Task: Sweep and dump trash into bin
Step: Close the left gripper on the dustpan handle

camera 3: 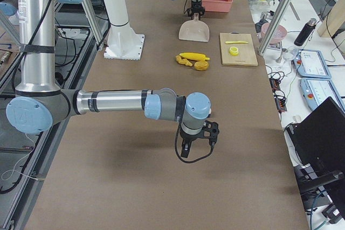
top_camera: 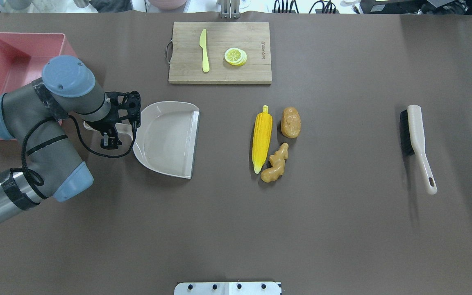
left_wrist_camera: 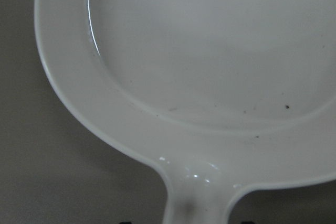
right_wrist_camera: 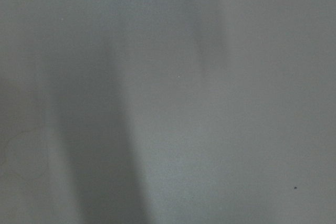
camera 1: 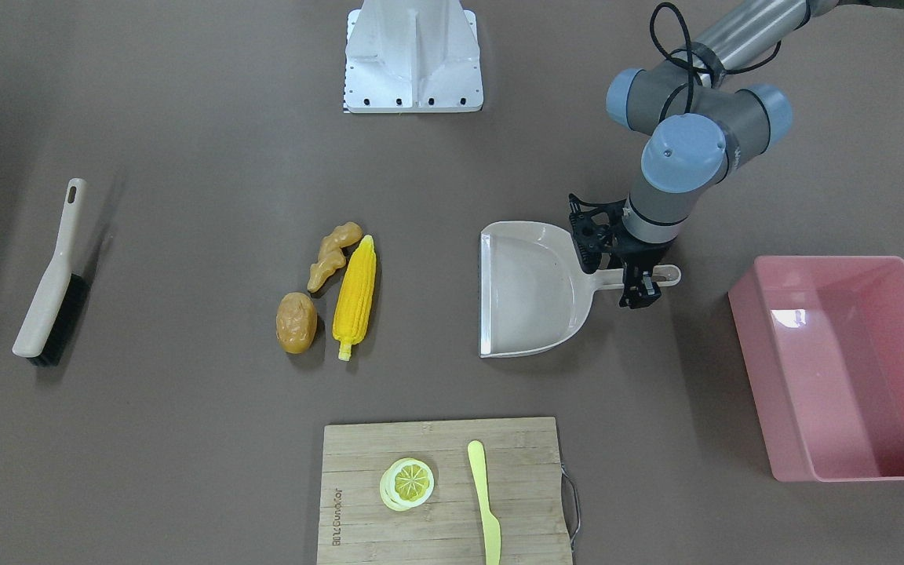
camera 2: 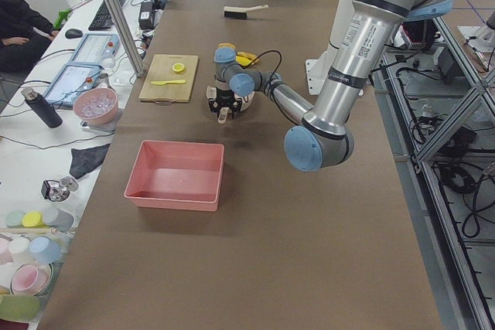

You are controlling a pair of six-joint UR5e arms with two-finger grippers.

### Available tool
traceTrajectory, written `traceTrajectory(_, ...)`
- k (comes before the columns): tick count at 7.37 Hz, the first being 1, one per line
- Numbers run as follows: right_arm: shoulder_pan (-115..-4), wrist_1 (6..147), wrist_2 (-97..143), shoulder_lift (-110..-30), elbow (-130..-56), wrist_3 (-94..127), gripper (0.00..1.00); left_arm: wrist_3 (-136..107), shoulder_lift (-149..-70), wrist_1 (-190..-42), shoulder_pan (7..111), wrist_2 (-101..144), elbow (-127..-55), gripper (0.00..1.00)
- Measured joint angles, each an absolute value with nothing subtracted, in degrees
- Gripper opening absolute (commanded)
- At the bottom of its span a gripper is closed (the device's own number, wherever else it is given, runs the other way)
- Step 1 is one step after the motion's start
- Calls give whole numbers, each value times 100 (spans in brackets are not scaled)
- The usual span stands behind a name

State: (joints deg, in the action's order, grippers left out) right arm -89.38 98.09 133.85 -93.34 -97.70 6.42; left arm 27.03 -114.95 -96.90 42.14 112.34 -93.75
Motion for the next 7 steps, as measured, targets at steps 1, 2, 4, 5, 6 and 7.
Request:
traceTrajectory(1,-8938,9809,13386,-9334,-9775,641,100,2805,-11424,-9684,4227,11239,-9439,74)
traceTrajectory(2,-8938,9809,13386,-9336,-9781,642,100,2894,-11326,-9684,4235,11250,-9536,74)
traceTrajectory(4,-8938,9809,13386,-9341,-9788,642,100,3124,-11134,-9685,4248,11254,-9673,71)
traceTrajectory(5,-8939,9809,13386,-9342,-9790,641,100,3195,-11072,-9685,4251,11247,-9704,66)
traceTrajectory(6,-8939,9809,13386,-9343,-9790,642,100,3226,-11047,-9686,4253,11243,-9733,66)
traceTrajectory(7,-8938,9810,13386,-9343,-9793,643,100,3237,-11042,-9685,4256,11240,-9761,66)
